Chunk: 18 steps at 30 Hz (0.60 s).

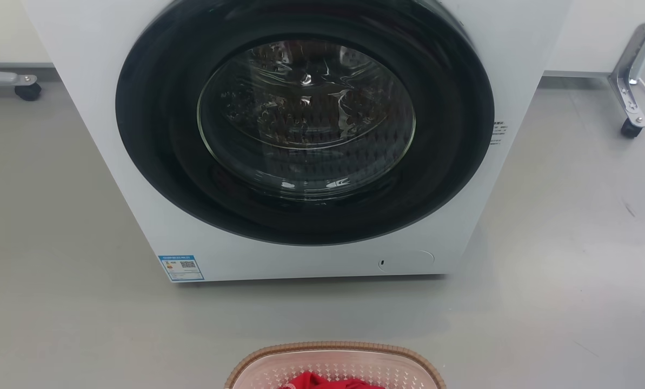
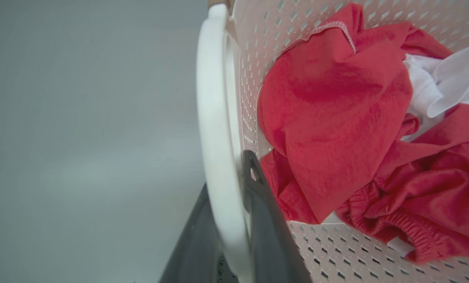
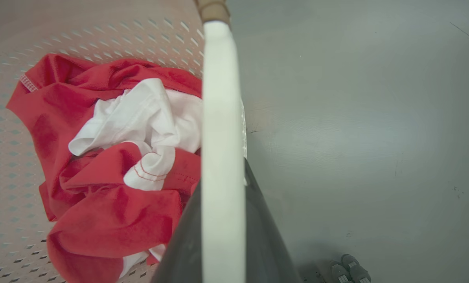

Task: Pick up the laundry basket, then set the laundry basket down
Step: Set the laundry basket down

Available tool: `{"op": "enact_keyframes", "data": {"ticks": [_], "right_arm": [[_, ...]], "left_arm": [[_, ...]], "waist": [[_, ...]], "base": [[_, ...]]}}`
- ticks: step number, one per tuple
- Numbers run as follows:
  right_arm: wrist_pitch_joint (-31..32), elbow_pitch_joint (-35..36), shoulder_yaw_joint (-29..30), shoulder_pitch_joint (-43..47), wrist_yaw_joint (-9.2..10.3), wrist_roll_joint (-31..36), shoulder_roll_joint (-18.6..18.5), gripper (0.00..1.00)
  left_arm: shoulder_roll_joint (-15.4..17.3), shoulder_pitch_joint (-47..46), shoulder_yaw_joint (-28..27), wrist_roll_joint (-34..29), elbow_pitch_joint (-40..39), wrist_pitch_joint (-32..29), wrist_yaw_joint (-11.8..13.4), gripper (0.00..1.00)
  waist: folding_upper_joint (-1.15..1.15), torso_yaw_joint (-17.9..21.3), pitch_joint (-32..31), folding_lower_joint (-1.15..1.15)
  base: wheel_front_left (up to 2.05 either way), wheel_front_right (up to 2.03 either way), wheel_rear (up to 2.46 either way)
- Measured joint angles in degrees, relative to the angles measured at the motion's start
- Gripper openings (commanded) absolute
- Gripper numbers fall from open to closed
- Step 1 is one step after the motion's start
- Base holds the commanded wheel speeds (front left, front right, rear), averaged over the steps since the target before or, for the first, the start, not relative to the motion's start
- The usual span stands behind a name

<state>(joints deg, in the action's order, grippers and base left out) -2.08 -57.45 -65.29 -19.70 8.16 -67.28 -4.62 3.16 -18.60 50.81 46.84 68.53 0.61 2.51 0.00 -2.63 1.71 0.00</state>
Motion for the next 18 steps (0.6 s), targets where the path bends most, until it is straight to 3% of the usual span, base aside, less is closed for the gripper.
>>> {"op": "enact_keyframes", "data": {"ticks": [18], "right_arm": [[-1.12,-0.42,-1.68,-4.17,0.0,-1.53,-0.07,0.0]], "left_arm": [[0.23,-3.12,0.2,0.48,-0.41,0.56,0.52,0.0]], "waist": [[0.0,0.03,3.79,0.0]], "base": [[0.0,0.0,0.0]]}}
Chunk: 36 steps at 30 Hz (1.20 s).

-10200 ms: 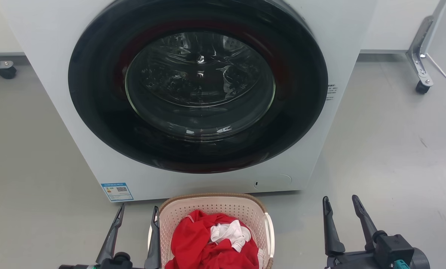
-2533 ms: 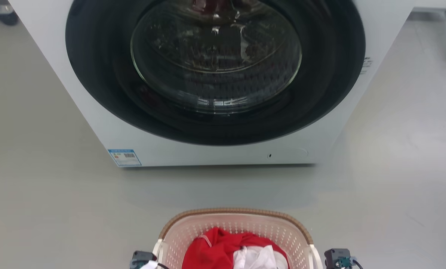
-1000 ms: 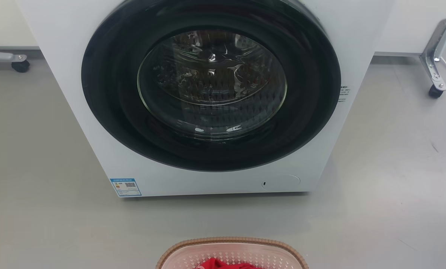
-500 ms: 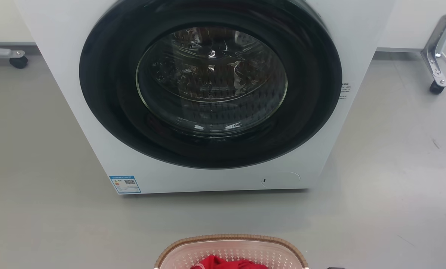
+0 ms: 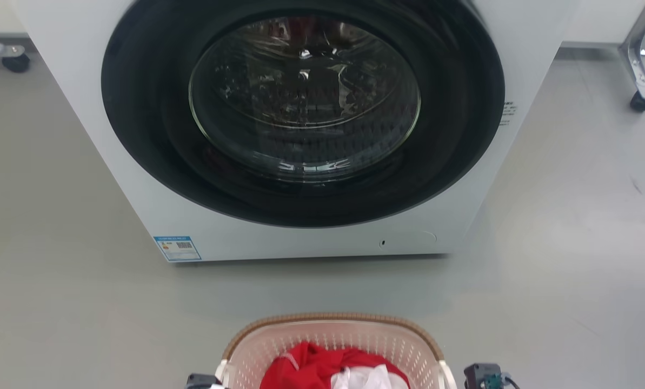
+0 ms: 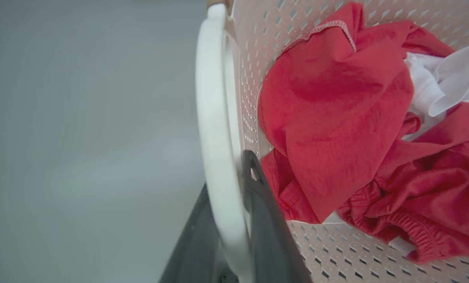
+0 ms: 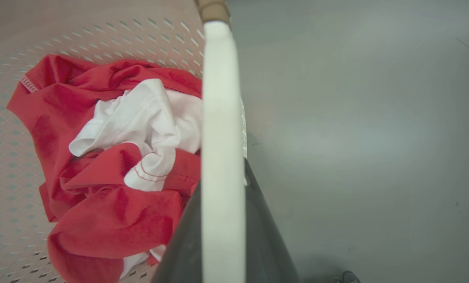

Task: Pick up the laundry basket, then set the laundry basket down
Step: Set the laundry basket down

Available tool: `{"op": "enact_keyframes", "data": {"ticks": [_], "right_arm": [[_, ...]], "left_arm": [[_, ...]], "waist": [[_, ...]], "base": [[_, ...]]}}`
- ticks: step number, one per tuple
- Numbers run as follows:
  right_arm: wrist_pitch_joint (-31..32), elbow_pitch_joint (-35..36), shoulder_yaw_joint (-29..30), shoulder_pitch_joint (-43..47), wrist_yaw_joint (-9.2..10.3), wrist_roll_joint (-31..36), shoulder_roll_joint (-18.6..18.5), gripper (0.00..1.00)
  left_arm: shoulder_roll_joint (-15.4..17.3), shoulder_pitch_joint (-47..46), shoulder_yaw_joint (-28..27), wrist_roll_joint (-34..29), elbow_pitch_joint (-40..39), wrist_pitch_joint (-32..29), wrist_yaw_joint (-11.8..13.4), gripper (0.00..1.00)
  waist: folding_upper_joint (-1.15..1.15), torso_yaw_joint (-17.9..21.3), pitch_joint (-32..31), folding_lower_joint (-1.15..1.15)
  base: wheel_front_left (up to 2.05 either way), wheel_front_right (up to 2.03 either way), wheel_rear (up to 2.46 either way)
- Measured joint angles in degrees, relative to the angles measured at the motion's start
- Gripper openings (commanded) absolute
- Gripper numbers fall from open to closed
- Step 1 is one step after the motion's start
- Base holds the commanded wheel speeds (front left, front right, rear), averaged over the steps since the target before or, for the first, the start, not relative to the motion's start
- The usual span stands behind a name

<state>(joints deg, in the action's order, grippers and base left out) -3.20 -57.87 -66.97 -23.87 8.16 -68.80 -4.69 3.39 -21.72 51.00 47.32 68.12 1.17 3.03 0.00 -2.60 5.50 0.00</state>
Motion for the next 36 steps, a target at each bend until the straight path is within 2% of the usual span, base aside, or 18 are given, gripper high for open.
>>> {"op": "enact_keyframes", "data": {"ticks": [14,36], "right_arm": [[-1.13,-2.64,0.36,-15.19,0.0,0.89,-0.2,0.0],[-3.58,-7.87,1.16,-27.76,-0.1,2.99,0.01,0.0]], "left_arm": [[0.14,-12.22,-1.3,0.01,-0.89,1.49,0.59,0.0],[-0.21,-23.3,-2.14,0.0,-2.42,3.22,1.53,0.0]], "waist": [[0.0,-0.36,8.71,-0.01],[0.01,-2.57,27.01,-0.02]], "base": [[0.0,0.0,0.0],[0.0,0.0,0.0]]}}
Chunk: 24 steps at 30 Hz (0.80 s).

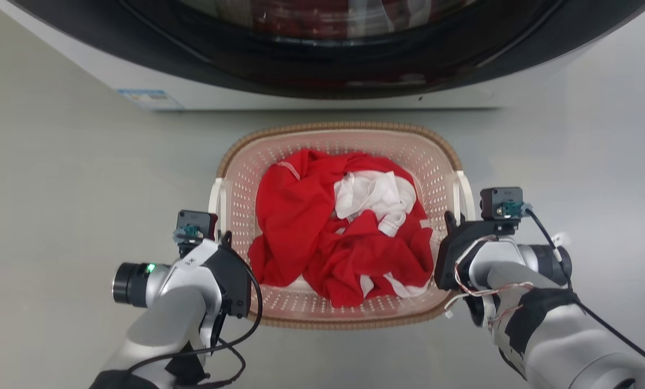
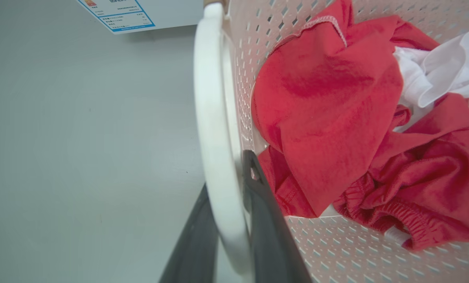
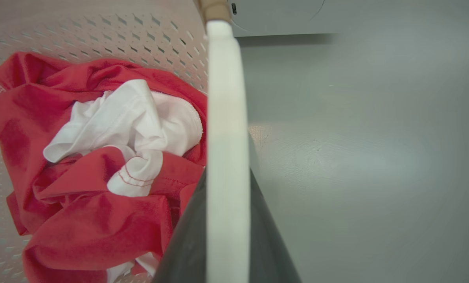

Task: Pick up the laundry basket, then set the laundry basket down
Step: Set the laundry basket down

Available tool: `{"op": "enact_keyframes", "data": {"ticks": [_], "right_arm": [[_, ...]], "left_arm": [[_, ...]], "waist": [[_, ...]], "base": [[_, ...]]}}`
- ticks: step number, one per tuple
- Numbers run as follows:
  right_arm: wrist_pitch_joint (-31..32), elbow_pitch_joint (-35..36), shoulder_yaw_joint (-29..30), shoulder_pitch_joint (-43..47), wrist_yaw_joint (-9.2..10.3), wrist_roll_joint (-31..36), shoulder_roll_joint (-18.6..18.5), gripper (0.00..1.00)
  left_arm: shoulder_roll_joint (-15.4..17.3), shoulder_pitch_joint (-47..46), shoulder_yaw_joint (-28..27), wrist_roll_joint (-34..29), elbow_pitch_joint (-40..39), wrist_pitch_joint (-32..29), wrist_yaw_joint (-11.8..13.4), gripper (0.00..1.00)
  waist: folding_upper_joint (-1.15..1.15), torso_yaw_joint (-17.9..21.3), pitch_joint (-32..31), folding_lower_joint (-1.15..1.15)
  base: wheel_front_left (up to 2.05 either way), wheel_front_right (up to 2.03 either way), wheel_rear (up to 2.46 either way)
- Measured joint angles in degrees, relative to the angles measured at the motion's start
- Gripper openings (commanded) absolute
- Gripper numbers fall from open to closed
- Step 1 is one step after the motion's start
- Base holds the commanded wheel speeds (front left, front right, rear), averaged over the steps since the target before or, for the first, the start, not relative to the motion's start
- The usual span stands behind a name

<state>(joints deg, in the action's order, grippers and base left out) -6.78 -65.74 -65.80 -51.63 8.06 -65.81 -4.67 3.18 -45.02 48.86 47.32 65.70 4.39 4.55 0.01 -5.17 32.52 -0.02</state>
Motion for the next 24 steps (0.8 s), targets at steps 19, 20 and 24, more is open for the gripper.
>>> {"op": "enact_keyframes", "data": {"ticks": [19,20,24], "right_arm": [[-2.89,-2.31,0.29,-7.8,0.0,1.34,-0.4,0.0],[-2.92,-2.32,0.29,-7.82,0.0,1.34,-0.4,0.0],[-3.5,-2.46,0.33,-8.5,-0.01,1.34,-0.37,0.0]], "left_arm": [[0.2,-7.77,0.21,-0.01,-1.26,1.85,0.49,0.0],[0.15,-7.88,0.21,-0.01,-1.12,1.88,0.49,0.0],[0.0,-9.4,0.34,-0.38,-0.3,2.92,0.49,0.0]], "waist": [[0.0,-2.18,13.65,0.01],[0.0,-2.3,14.01,0.01],[0.0,-2.78,14.91,0.01]], "base": [[0.0,0.0,0.0],[0.0,0.0,0.0],[0.0,0.0,0.0]]}}
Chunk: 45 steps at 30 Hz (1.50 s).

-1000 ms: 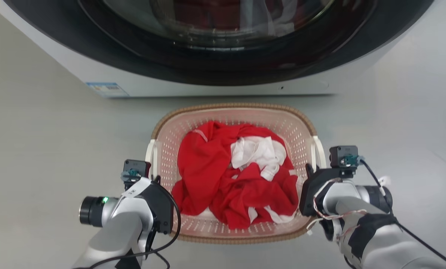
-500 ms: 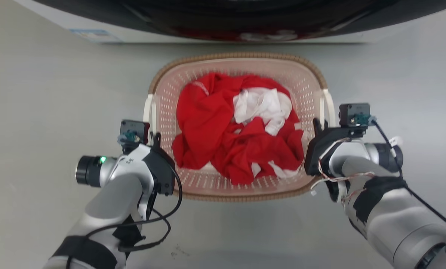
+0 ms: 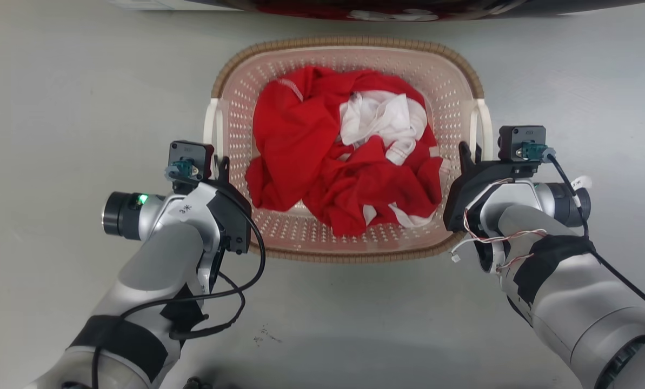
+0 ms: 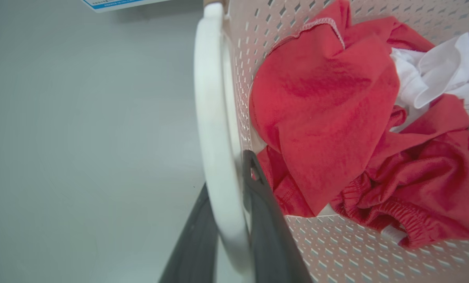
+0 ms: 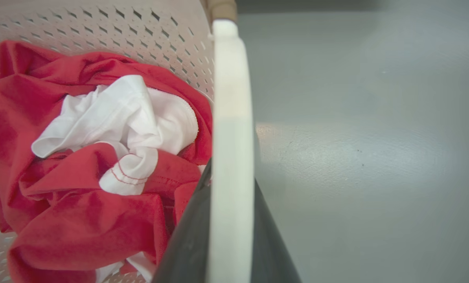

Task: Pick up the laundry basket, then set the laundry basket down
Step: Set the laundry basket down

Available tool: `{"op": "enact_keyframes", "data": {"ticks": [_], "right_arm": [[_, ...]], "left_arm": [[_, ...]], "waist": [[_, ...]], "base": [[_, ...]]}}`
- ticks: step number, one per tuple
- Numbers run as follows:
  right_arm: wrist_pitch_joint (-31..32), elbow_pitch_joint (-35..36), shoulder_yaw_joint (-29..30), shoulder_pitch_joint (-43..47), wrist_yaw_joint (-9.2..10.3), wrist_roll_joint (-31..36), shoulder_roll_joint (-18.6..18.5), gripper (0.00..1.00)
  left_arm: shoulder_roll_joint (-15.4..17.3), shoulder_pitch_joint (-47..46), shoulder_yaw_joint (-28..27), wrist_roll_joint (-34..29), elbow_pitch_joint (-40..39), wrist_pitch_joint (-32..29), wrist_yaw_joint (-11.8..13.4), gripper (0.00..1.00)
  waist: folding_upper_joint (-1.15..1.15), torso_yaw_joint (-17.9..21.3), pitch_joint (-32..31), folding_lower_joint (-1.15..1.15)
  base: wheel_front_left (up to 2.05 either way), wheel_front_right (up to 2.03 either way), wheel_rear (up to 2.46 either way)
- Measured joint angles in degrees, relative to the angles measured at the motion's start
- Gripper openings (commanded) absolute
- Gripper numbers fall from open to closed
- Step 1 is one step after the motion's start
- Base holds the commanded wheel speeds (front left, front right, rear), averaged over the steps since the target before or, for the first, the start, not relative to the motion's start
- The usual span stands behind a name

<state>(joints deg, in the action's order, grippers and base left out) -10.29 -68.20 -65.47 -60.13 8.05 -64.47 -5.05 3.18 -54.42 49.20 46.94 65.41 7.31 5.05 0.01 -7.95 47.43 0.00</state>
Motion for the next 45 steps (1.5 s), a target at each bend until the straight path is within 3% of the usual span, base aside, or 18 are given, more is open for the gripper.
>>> {"op": "enact_keyframes", "data": {"ticks": [13,14,16,18,19,20,45], "right_arm": [[-1.44,0.1,-0.03,-1.48,0.0,0.07,0.01,0.0],[-1.48,0.12,-0.05,-1.48,0.0,0.07,0.01,0.01],[-1.49,0.14,-0.16,-1.5,0.0,0.08,0.01,0.16],[-1.66,0.05,-0.33,-1.5,0.0,0.18,0.01,0.37],[-1.7,0.03,-0.34,-1.5,0.0,0.24,0.02,0.49],[-1.91,0.03,-0.34,-1.51,-0.01,0.41,0.18,1.0],[-2.9,-1.01,-0.52,-1.47,-0.33,0.37,1.14,1.0]], "left_arm": [[-0.23,-1.93,0.01,-0.14,1.52,2.1,-0.02,0.0],[-0.32,-1.98,0.07,-0.14,1.8,2.37,-0.03,0.0],[-0.44,-2.11,0.14,-0.14,2.19,2.44,-0.03,0.0],[-0.49,-2.31,0.26,-0.14,2.38,2.46,-0.03,0.34],[-0.56,-2.5,0.37,-0.14,2.44,2.56,-0.02,0.64],[-0.82,-2.75,0.48,-0.14,2.52,2.94,-0.02,0.99],[-1.59,-2.54,0.25,0.34,5.12,4.22,0.09,1.0]], "waist": [[-0.01,-0.77,1.06,0.0],[-0.01,-0.81,1.07,0.0],[-0.01,-0.85,1.08,0.0],[-0.01,-0.89,1.05,0.0],[-0.01,-0.9,1.03,0.0],[-0.01,-0.92,0.94,0.0],[-0.01,-0.78,-4.31,0.01]], "base": [[0.0,0.0,0.0],[0.0,0.0,0.0],[0.0,0.0,0.0],[0.0,0.0,0.0],[0.0,0.0,0.0],[0.0,0.0,0.0],[0.0,0.0,0.0]]}}
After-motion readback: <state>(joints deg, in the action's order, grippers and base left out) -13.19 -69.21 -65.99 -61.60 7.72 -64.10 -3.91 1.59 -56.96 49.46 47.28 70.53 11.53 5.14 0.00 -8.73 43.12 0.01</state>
